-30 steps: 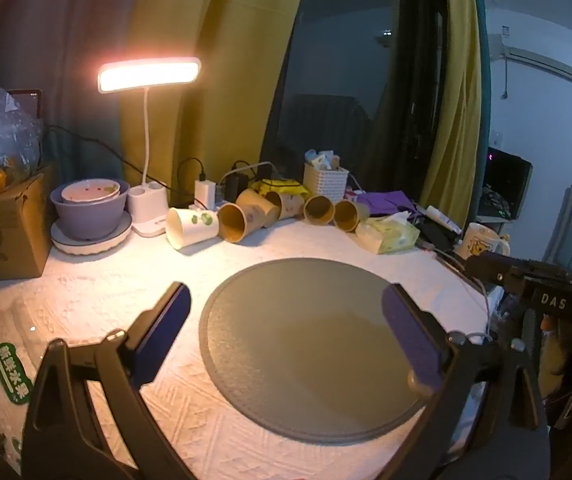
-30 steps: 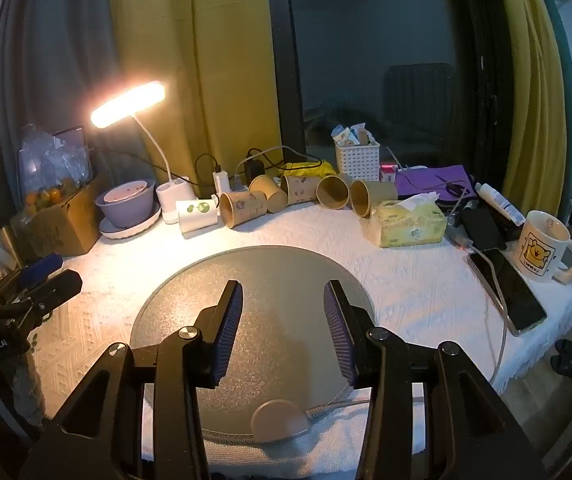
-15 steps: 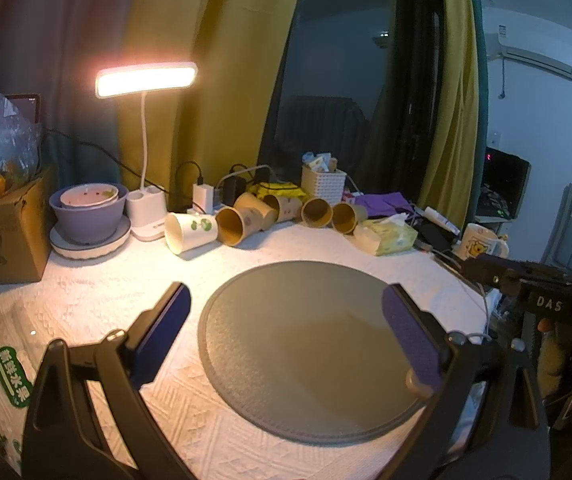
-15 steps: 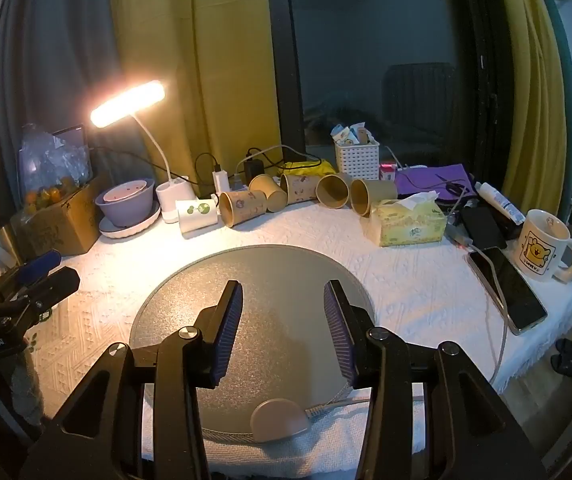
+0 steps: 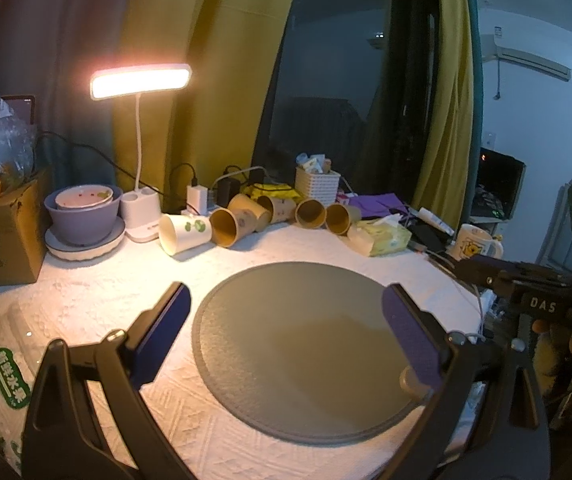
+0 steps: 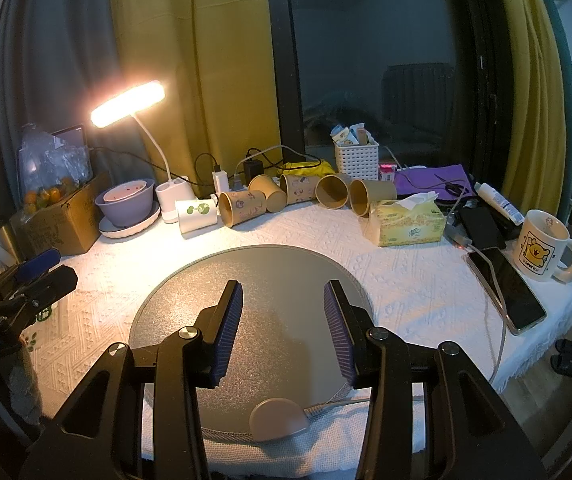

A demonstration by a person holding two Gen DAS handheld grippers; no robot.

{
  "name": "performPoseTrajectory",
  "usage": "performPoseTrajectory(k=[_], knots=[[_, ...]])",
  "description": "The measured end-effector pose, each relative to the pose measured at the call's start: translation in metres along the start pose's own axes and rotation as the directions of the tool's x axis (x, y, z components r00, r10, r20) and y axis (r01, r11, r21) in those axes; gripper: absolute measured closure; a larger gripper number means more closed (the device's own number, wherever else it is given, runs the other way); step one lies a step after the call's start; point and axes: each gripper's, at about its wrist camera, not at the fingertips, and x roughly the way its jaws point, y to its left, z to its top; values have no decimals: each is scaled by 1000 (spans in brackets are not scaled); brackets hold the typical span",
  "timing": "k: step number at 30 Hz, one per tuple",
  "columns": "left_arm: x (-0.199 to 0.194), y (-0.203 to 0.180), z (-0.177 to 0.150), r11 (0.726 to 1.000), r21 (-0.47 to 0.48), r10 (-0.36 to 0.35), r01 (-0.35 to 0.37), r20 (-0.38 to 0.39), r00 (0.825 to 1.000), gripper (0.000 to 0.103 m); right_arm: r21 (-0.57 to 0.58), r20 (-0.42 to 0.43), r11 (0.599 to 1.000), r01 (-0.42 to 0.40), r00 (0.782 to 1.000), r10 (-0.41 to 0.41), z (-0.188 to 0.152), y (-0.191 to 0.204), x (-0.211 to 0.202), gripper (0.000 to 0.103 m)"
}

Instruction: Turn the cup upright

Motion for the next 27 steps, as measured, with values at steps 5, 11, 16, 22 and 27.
performPoseTrajectory(k=[5,11,16,22,27], knots=[[-1,0,0,1000,0,-6,6,4,1000,6,-1,1,1000,1,1000,-1,1,0,0,58],[-3,-2,0,1000,2,-8,8,14,1000,6,-3,0,1000,1,1000,-1,1,3,0,58],[-4,-4,1,1000,7,-12,12,16,1000,6,-4,2,1000,1,1000,-1,1,3,-1,58],[-4,-4,1,1000,7,-12,12,17,1000,6,-5,3,1000,2,1000,-2,2,3,-2,58],[-4,-6,2,1000,9,-13,13,20,1000,6,-6,3,1000,2,1000,-2,2,3,-2,58]])
